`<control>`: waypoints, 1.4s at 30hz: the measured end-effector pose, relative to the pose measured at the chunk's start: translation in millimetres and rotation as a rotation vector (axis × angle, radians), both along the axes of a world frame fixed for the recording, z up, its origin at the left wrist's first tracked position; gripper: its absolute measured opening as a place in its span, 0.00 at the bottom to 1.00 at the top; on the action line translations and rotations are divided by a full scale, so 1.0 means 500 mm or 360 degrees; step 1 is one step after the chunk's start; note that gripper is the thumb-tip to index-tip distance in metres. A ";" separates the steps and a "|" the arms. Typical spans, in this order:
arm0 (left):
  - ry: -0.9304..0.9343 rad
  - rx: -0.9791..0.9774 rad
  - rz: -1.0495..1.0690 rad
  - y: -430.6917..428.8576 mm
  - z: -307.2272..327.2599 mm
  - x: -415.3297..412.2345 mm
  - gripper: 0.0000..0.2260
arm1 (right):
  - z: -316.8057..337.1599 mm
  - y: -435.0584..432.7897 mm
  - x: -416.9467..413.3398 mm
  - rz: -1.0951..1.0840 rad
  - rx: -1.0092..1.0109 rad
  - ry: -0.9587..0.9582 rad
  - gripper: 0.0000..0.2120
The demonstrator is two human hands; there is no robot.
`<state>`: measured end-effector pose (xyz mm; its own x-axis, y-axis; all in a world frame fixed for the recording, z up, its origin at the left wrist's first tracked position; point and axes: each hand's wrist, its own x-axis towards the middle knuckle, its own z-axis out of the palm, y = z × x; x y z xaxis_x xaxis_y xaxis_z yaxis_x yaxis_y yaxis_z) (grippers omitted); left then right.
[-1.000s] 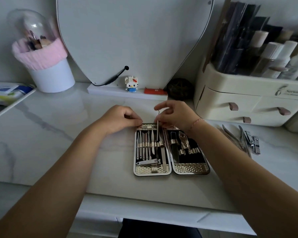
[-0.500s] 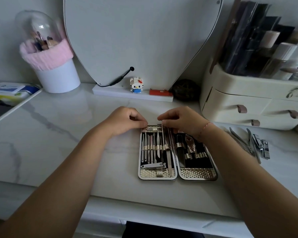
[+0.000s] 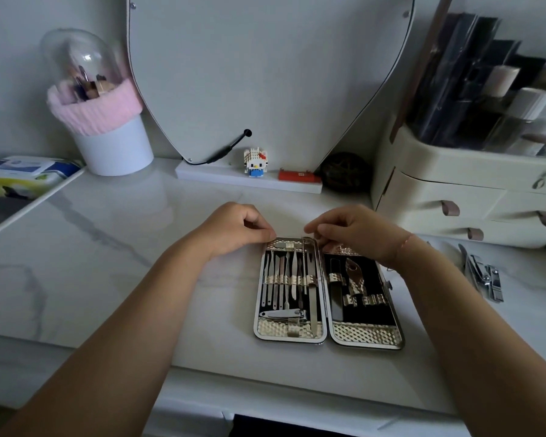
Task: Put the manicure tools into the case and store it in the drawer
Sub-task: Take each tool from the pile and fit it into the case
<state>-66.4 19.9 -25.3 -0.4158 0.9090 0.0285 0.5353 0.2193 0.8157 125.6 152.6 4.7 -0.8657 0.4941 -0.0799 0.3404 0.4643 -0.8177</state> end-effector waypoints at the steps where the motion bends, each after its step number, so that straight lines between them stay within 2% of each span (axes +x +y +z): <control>1: -0.0005 -0.0003 -0.0001 0.000 0.001 0.001 0.02 | -0.001 0.001 0.003 -0.0031 0.0051 0.0001 0.10; 6: 0.0001 -0.0013 -0.0006 0.000 0.003 0.003 0.02 | -0.005 -0.014 -0.007 -0.0044 0.0395 -0.0006 0.10; 11: -0.0010 -0.0012 -0.0007 -0.001 0.004 0.004 0.02 | 0.000 -0.021 -0.013 0.0029 0.0540 -0.0084 0.10; 33: -0.0010 0.0007 0.0001 0.001 0.000 0.000 0.02 | 0.004 -0.023 -0.005 0.0143 0.0504 -0.0104 0.08; 42: -0.0011 -0.0006 0.0008 0.001 -0.003 -0.003 0.03 | 0.004 -0.021 -0.004 0.0026 0.0426 -0.0079 0.07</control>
